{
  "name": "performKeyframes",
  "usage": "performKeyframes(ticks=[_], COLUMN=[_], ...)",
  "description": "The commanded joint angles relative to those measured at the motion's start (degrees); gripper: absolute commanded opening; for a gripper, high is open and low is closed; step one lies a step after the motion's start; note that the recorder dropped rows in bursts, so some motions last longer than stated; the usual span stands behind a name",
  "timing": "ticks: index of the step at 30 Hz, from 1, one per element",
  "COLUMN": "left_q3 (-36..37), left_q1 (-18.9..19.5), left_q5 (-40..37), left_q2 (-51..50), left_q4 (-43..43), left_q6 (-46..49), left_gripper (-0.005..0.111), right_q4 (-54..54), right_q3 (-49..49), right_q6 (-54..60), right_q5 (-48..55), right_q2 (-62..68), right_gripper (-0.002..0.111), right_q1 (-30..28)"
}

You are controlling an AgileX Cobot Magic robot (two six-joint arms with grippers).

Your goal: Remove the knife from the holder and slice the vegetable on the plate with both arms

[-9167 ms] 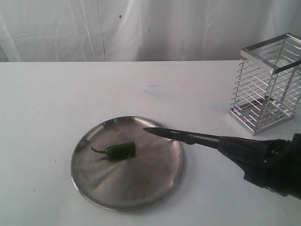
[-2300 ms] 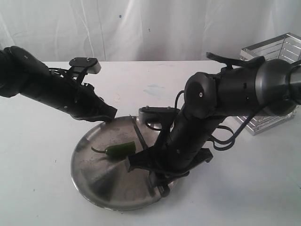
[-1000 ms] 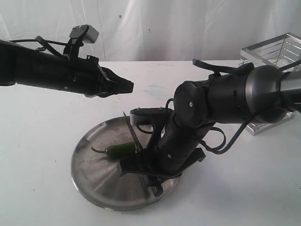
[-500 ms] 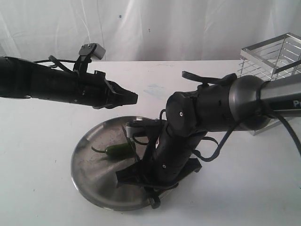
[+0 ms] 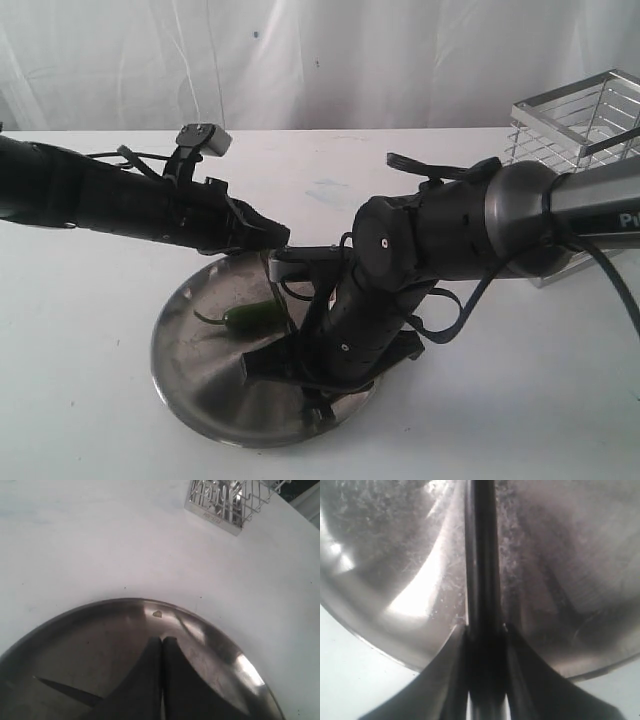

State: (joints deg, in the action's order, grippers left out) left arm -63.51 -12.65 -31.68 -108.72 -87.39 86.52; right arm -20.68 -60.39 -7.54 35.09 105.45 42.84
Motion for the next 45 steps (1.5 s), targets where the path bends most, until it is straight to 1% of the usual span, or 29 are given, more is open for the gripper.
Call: performKeyframes(ticks=[1, 16, 24, 35, 45], left_q3=[0.2, 0.2, 0.2, 0.2, 0.2], left_q1=[0.0, 0.0, 0.0, 0.0, 0.0], left_q5=[-0.6, 0.2, -1.6, -1.4, -1.5], left_q2=[-1.0, -2.7, -2.7, -2.8, -6.3], left_q4=[-0.5, -1.7, -2.1, -2.0, -2.3], left_q6=[0.5, 0.5, 0.5, 0.7, 0.8], left_gripper=[0.000, 0.000, 0.000, 0.000, 0.000], right_q4=[0.0, 0.3, 0.3, 0.3, 0.3], right_q3=[-0.4, -0.4, -0.4, -0.4, -0.4], right_q6=[-0.3, -1.7, -3.0, -2.9, -2.9], right_q5=[-0.4, 0.1, 0.6, 0.7, 0.7], right_q2=[-0.1, -0.1, -0.1, -0.1, -0.1], right_gripper=[0.000, 0.000, 0.000, 0.000, 0.000], right_q1=[0.1, 0.1, 0.1, 0.1, 0.1])
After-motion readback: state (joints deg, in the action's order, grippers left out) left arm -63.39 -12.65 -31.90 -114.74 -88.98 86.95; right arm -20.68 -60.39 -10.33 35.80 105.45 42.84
